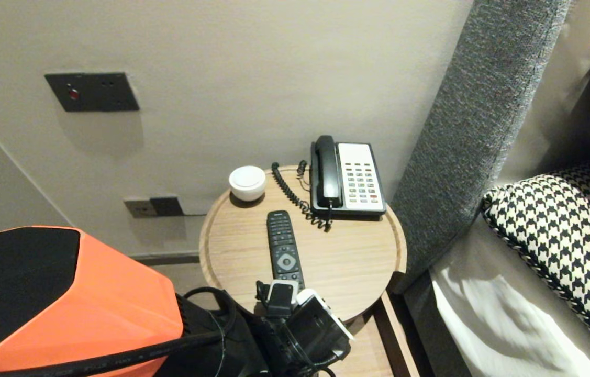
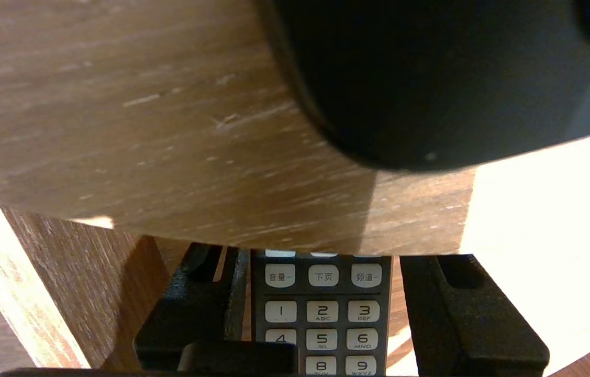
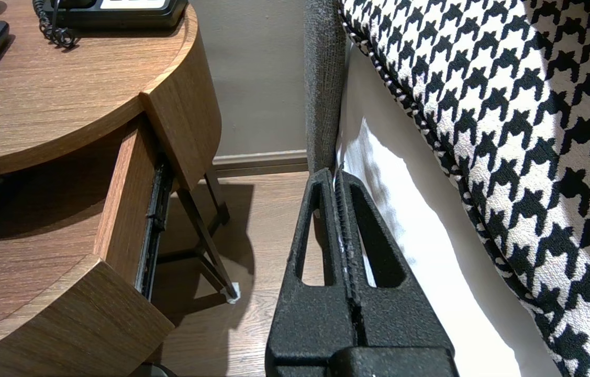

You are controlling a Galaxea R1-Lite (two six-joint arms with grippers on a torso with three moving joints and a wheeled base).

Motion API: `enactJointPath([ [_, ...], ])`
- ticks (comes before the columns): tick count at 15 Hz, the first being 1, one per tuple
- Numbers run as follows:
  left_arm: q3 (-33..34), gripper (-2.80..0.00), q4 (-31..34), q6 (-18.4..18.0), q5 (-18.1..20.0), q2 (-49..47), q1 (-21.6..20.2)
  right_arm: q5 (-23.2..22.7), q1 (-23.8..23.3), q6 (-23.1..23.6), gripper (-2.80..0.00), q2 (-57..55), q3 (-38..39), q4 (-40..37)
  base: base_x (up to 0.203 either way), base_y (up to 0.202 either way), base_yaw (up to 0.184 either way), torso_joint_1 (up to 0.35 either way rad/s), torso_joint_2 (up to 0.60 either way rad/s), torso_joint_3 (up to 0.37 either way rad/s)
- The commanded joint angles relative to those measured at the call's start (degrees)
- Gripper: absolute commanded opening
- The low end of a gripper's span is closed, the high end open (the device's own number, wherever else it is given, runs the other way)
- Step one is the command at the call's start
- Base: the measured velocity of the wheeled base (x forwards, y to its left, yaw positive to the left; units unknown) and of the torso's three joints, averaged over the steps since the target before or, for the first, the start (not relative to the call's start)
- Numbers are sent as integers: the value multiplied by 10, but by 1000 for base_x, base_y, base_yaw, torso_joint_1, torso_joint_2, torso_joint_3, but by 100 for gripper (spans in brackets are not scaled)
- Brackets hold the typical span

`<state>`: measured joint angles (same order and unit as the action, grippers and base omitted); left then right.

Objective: Put the remote controls on the table in the drawer one by one

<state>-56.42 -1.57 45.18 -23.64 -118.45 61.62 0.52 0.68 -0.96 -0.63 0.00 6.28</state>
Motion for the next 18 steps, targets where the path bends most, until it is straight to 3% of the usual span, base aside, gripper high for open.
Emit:
enactJointPath([
  [1,3,-280,0,3,-1,0,0,1,0,0,-280,0,23,0,0,0,0,0,0,0],
  [13,9,-280,0,3,13,2,-2,0,0,0,-280,0,23,0,0,0,0,0,0,0],
  [14,9,0,0,3,15,6,-1,1,0,0,-280,0,23,0,0,0,0,0,0,0],
  [18,9,0,1,2,18,10,6,1,0,0,-280,0,23,0,0,0,0,0,0,0],
])
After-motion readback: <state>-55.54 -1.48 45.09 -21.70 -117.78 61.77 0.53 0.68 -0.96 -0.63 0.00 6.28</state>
